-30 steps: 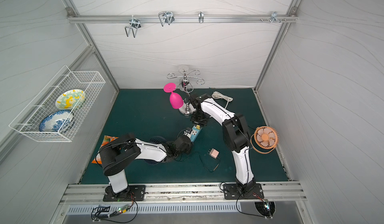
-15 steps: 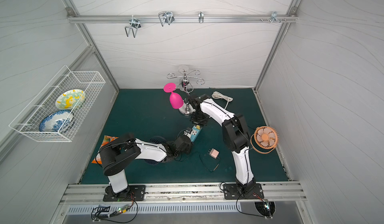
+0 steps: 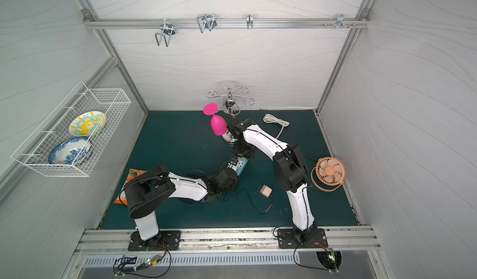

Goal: Unplug the desk fan from the power strip
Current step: Remove the plug from the socket.

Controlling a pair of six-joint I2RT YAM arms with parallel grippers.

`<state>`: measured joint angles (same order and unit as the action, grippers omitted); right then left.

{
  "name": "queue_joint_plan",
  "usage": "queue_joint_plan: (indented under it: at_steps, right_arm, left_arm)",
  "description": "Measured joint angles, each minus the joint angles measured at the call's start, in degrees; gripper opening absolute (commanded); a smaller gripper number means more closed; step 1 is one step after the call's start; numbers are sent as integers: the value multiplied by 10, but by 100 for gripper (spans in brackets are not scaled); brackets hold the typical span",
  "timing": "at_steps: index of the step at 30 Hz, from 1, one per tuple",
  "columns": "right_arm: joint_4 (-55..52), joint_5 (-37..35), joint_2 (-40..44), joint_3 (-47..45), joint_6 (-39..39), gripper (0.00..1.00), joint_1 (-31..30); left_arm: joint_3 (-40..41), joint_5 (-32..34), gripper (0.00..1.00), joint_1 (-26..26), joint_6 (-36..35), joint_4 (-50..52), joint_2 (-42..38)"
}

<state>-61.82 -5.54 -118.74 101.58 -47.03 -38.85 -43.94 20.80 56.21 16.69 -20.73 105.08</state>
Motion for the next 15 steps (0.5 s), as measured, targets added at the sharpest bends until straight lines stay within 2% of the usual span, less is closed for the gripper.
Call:
queue_joint_plan:
  at_steps: [5, 12, 15]
  right_arm:
    - [16, 25, 17, -18, -1, 0, 24]
    - [18, 17, 25, -24, 0, 0, 16]
    - [43, 41, 45, -55, -12, 0, 29]
  left_arm:
    - [-1, -4, 0, 0, -2, -2, 0]
    - [-2, -4, 0, 1, 0, 0, 1]
    - [-2, -4, 0, 1, 0, 0, 1]
